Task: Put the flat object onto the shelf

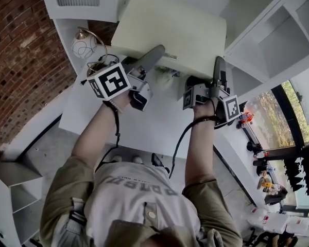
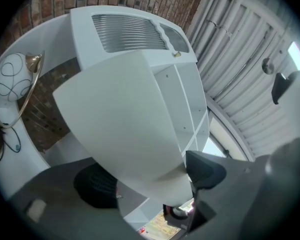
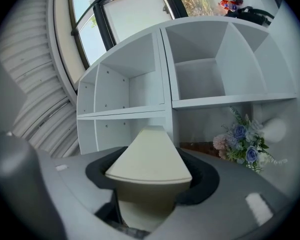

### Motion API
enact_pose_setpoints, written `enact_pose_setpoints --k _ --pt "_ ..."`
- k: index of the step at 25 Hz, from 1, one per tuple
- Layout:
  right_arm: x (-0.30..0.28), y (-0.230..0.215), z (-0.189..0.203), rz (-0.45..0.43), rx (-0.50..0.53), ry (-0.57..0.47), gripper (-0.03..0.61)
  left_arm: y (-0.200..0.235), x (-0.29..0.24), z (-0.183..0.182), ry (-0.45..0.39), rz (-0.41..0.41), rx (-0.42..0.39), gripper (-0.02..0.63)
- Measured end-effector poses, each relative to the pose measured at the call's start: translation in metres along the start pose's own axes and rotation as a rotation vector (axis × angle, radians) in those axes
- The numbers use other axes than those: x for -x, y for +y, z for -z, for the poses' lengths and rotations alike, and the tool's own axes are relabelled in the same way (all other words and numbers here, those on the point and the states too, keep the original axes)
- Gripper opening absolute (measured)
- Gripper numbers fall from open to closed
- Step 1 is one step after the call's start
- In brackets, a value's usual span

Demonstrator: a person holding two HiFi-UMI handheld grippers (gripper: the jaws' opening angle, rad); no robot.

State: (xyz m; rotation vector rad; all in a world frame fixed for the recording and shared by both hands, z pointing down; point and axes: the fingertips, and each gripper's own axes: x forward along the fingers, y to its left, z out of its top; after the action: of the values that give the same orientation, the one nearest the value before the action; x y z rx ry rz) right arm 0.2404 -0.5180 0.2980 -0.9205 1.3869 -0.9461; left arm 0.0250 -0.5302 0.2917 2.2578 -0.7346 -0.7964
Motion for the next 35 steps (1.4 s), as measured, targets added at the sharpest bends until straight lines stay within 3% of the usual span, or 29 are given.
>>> enact_pose_setpoints --k 9,13,18,24,28,31,35 --pt "-0.008 0.001 -0.01 0.011 0.003 -0.032 0.29 0.005 0.016 0.014 0.005 -0.021 0.009 0.42" --pt "-0.012 0.001 -0.01 0.019 0.0 -0.013 0.293 0.001 0.011 0.011 -0.003 -0.016 0.012 0.327" --pt "-0.018 0.006 -0.007 0.001 0.015 0.056 0.301 -0.001 0.008 0.008 -0.019 -0.014 0.054 0.319" --pt "-0.023 0.022 0.004 -0.082 0.047 0.172 0.444 -0.01 0.002 -0.001 -0.063 -0.003 0.067 0.303" --pt "-0.013 0.022 0.003 -0.086 0.069 0.182 0.472 -0.013 -0.001 -0.007 -0.074 -0.003 0.052 0.285" --pt "0.001 0.022 0.005 -0.086 0.112 0.196 0.472 -0.012 -0.002 -0.008 -0.078 -0.006 0.051 0.285" --pt "0.025 0.024 0.017 -0.102 0.266 0.246 0.45 -0.012 -0.003 -0.008 -0.077 -0.004 0.048 0.285"
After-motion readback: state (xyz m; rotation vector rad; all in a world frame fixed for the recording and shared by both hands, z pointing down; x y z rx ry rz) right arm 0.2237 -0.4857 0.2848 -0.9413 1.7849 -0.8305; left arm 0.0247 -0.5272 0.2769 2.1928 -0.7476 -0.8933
